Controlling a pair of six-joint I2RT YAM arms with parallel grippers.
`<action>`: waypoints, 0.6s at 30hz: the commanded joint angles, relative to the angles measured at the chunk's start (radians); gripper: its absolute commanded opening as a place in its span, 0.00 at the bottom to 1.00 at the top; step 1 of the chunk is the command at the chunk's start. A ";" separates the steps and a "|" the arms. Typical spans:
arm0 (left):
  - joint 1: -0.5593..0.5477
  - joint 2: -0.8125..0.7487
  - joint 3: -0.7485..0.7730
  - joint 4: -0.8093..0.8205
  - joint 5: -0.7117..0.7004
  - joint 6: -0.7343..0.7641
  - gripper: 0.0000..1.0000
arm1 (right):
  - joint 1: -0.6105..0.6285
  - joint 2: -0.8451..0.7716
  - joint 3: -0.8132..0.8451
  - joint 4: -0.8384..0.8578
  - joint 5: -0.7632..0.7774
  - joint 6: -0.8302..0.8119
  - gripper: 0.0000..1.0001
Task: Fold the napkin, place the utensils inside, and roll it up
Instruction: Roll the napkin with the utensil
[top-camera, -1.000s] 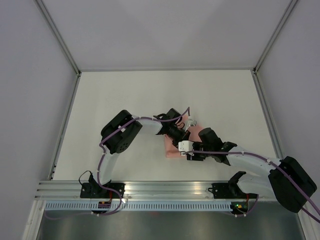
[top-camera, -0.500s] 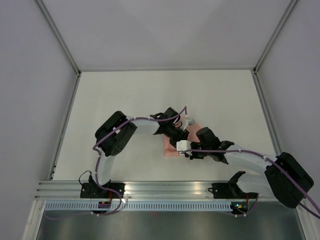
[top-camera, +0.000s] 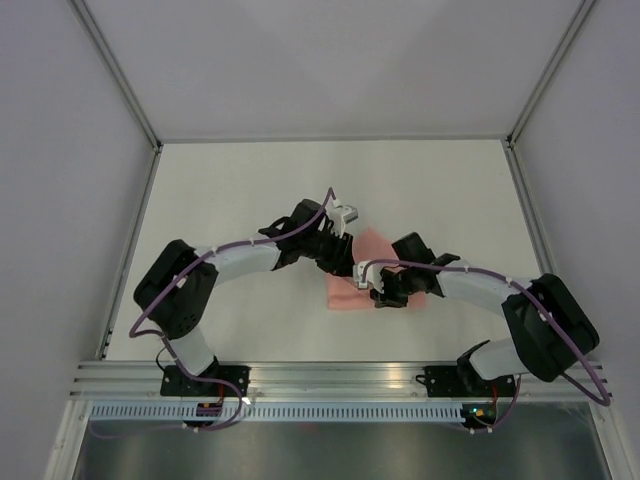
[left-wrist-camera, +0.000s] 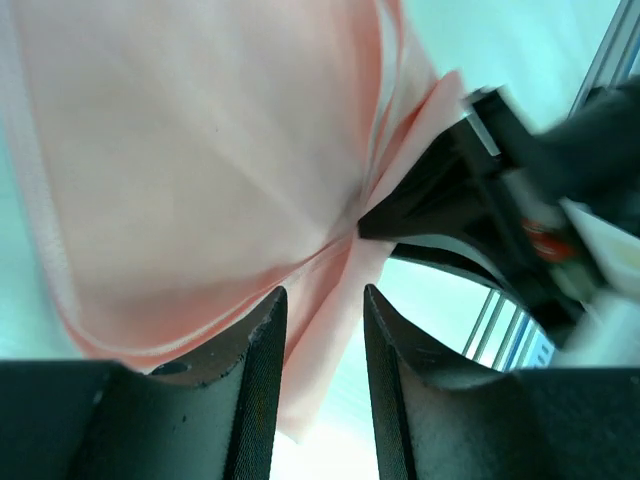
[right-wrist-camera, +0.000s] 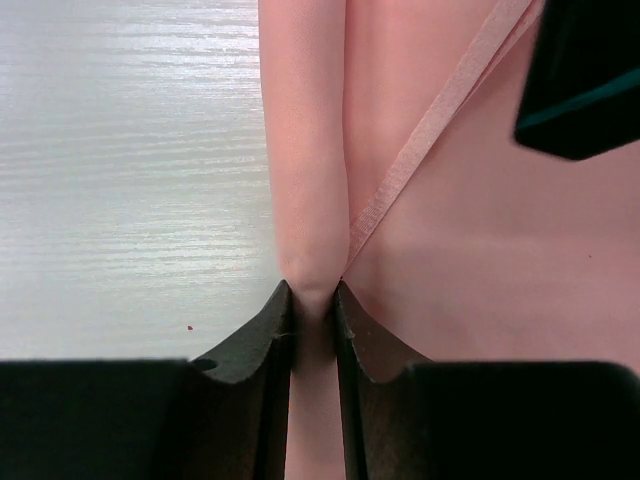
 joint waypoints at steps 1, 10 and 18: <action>-0.007 -0.165 -0.089 0.164 -0.151 -0.102 0.41 | -0.052 0.121 0.041 -0.231 -0.085 -0.087 0.02; -0.052 -0.420 -0.535 0.690 -0.458 -0.072 0.47 | -0.176 0.372 0.245 -0.418 -0.190 -0.213 0.02; -0.377 -0.394 -0.637 0.883 -0.822 0.313 0.55 | -0.212 0.514 0.356 -0.523 -0.207 -0.250 0.02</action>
